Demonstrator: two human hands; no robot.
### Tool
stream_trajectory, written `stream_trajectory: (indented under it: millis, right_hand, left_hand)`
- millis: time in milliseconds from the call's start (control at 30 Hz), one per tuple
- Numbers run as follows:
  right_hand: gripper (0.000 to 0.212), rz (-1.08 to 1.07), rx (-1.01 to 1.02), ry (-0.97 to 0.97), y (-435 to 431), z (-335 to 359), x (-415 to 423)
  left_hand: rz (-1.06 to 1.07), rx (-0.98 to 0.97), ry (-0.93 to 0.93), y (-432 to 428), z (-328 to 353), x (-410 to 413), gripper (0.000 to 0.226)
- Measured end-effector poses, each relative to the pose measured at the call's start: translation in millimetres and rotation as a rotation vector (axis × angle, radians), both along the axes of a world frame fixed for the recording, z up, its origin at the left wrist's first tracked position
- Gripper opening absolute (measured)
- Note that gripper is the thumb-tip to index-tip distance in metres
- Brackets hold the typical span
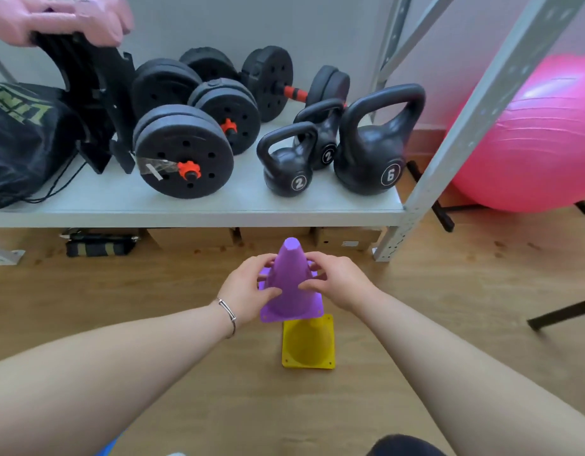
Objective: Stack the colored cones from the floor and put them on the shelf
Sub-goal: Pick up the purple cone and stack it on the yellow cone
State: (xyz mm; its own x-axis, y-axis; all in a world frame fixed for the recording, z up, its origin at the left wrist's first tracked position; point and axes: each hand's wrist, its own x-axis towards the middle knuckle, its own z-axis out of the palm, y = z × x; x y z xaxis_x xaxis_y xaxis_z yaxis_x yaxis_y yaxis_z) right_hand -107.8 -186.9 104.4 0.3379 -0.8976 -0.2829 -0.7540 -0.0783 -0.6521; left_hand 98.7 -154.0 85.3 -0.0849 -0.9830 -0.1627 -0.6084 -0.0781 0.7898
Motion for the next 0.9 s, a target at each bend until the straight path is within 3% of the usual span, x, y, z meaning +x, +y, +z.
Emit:
stream_trajectory:
  millis: [333,600,900]
  right_hand:
    - [0.056,-0.043,0.086,0.070,38.9,-44.0,-51.3]
    - [0.054,-0.136,0.202,0.013,54.8,-103.3,-48.5]
    - [0.056,-0.131,0.186,0.035,57.1,-141.5,-42.9]
  left_hand:
    - [-0.004,0.114,0.022,33.3,-52.5,-57.7,0.056]
    - [-0.034,0.184,-0.026,39.7,-102.2,-59.8,0.055]
    - [0.010,0.198,0.006,46.5,-142.2,-60.7,0.056]
